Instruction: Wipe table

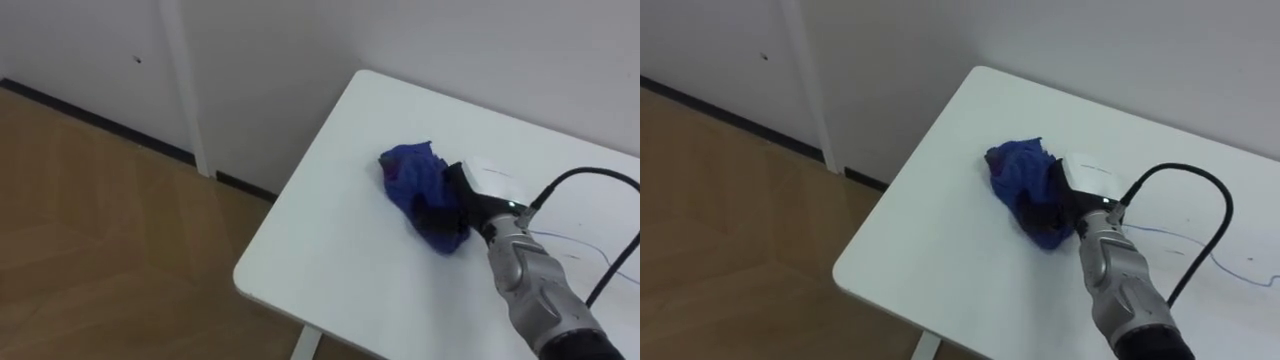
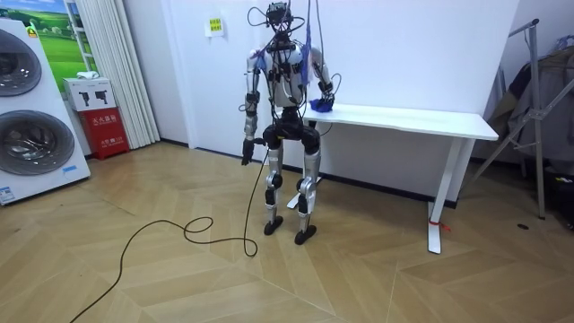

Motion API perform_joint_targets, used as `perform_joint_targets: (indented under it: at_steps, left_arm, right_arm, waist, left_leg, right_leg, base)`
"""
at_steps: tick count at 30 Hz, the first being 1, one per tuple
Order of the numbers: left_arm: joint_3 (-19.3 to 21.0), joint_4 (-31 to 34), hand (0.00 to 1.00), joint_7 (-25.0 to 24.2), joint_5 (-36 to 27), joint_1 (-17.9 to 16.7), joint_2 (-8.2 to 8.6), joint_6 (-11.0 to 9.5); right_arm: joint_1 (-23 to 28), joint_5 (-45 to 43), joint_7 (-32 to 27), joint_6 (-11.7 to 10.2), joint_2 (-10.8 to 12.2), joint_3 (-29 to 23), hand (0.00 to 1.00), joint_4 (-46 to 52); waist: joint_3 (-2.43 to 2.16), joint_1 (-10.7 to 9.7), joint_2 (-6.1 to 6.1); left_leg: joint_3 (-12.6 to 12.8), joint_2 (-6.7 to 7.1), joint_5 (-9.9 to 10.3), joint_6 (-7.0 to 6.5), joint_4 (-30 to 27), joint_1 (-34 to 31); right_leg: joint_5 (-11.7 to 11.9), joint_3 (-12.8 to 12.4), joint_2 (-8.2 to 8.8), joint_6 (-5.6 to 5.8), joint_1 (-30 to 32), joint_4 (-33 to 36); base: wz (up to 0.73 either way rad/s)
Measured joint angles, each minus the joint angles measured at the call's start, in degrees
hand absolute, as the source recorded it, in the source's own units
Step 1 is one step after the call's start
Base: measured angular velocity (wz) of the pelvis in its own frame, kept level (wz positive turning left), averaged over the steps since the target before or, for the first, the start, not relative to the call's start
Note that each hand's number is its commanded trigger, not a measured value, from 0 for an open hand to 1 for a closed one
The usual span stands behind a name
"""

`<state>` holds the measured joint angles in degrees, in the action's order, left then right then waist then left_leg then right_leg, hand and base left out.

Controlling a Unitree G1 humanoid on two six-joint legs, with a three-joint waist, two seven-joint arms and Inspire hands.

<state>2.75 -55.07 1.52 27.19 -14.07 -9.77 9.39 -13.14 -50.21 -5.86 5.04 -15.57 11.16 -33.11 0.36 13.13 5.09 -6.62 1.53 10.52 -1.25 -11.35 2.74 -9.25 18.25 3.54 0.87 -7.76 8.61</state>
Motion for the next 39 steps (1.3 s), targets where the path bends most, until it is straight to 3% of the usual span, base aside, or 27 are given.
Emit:
perform_joint_targets:
  at_steps: [10, 19, 24, 27, 29, 31, 33, 35, 37, 39]
  left_arm:
    - [1.69, 0.05, 0.00, 0.62, -0.05, 0.18, -0.23, 0.00]
    - [0.60, 0.06, 0.00, 1.65, -0.62, 0.57, -0.12, -0.46]
    - [-0.66, -0.05, 0.00, 2.99, -0.55, 0.46, 0.12, -0.09]
    - [-0.65, 0.13, 0.00, 4.39, -0.71, 0.53, 0.31, 0.01]
    - [-0.67, 0.18, 0.00, 4.76, -0.73, 0.47, 0.34, 0.04]
    - [-0.58, -0.03, 0.00, 5.18, -0.65, 0.47, 0.30, 0.14]
    - [0.09, -0.02, 0.00, 5.24, -0.75, -0.03, 0.32, 0.02]
    - [1.83, 0.00, 0.00, 5.20, -0.65, -0.24, 0.25, -0.19]
    - [4.30, -0.04, 0.00, 5.23, -0.58, -0.53, -0.03, -0.27]
    - [6.16, 0.00, 0.00, 5.22, -0.51, -1.73, -1.46, -0.63]
  right_arm:
    - [2.71, 0.57, -4.58, -0.26, -0.08, 0.19, 1.00, -0.53]
    - [2.41, 5.39, -5.30, -0.23, 0.14, 0.71, 1.00, -1.69]
    - [3.04, 9.88, -2.20, 2.53, 2.00, 1.29, 1.00, 3.12]
    - [3.03, 13.25, -2.18, 2.42, 2.57, 1.06, 1.00, 3.78]
    - [2.95, 15.75, -3.11, 1.21, 2.52, 0.76, 1.00, 2.61]
    - [2.65, 20.11, -4.84, -1.81, 2.28, 0.18, 1.00, -0.19]
    - [1.82, 24.32, -5.56, -5.74, 2.18, -3.16, 1.00, -2.98]
    - [0.53, 26.35, -7.25, -7.41, 1.62, -6.85, 1.00, -6.71]
    - [-1.62, 28.03, -8.52, -7.79, -0.63, -11.64, 1.00, -12.24]
    - [-2.72, 31.86, -9.31, -8.27, -6.56, -17.69, 1.00, -20.87]
  waist:
    - [-0.42, 0.51, 0.59]
    - [-0.42, 0.62, 0.60]
    - [-0.25, 0.97, 0.30]
    - [-0.12, 0.84, -0.02]
    - [0.04, -0.24, -0.36]
    - [-0.05, -0.92, -0.83]
    - [-0.18, -2.78, -1.74]
    - [-0.42, -3.99, -2.45]
    - [-0.74, -5.68, -2.56]
    - [-1.05, -5.71, -2.25]
  left_leg:
    - [0.05, 0.11, 0.01, -0.06, 0.07, 0.10]
    - [-0.05, 0.13, 0.03, -0.08, 0.12, 0.42]
    - [1.23, -0.24, 0.06, -0.09, 0.76, 0.96]
    - [2.61, -0.70, 0.29, -0.09, 0.61, 0.83]
    - [2.45, -0.68, 0.33, -0.10, 0.52, 0.57]
    - [2.31, -0.65, 0.37, -0.12, 0.39, 0.00]
    - [1.64, -0.62, 0.49, -0.17, -0.93, -2.33]
    - [0.93, -0.42, 0.45, -0.23, -1.65, -3.97]
    - [-0.64, 0.26, 0.10, -0.37, -2.03, -5.25]
    - [-1.33, 0.58, -0.04, -0.46, -1.98, -5.63]
  right_leg:
    - [-0.05, -0.03, 0.10, 0.07, 0.33, -0.02]
    - [-0.04, 0.01, 0.11, 0.07, -0.39, 0.02]
    - [-0.04, -1.25, -0.11, 0.06, -0.10, 0.07]
    - [0.06, -2.44, -0.42, -0.08, 0.49, 0.20]
    - [0.08, -2.40, -0.44, -0.11, 0.61, 0.19]
    - [0.08, -2.32, -0.43, -0.11, 1.05, 0.16]
    - [0.09, -1.37, -0.23, -0.12, 2.40, 0.27]
    - [0.13, -0.50, 0.02, -0.13, 3.33, 0.30]
    - [0.13, 0.92, 0.39, -0.07, 4.08, 0.52]
    - [0.22, 1.51, 0.53, 0.10, 4.51, 0.27]
  base:
    - [0.00]
    - [0.00]
    - [-0.14]
    - [-0.19]
    - [-0.01]
    - [0.06]
    - [0.19]
    - [0.27]
    - [0.37]
    - [0.22]
